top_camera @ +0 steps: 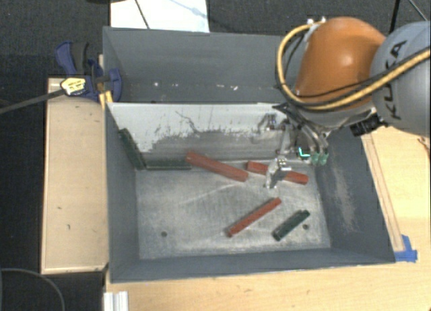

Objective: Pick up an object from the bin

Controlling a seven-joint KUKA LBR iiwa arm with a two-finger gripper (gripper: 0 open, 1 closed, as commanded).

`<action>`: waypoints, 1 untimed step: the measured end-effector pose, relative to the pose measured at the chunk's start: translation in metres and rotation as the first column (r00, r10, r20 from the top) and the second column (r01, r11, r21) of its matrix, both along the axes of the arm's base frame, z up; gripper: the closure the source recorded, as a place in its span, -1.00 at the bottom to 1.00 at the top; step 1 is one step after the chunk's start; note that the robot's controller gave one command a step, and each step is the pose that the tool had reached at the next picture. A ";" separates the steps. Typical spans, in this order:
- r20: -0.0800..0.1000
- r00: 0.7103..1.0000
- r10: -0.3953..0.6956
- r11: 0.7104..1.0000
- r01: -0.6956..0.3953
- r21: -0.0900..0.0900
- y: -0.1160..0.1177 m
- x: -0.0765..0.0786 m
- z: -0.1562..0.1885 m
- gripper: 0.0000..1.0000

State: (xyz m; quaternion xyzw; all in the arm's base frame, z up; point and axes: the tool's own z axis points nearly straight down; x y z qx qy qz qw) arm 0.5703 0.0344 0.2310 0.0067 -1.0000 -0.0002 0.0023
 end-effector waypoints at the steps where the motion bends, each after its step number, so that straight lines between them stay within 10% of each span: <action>1: 0.008 1.000 -0.001 1.000 0.001 0.001 0.000 0.002 0.005 -1.00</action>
Offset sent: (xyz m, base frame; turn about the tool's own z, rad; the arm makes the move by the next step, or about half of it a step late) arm -0.0441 -0.0216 -0.1450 -0.1222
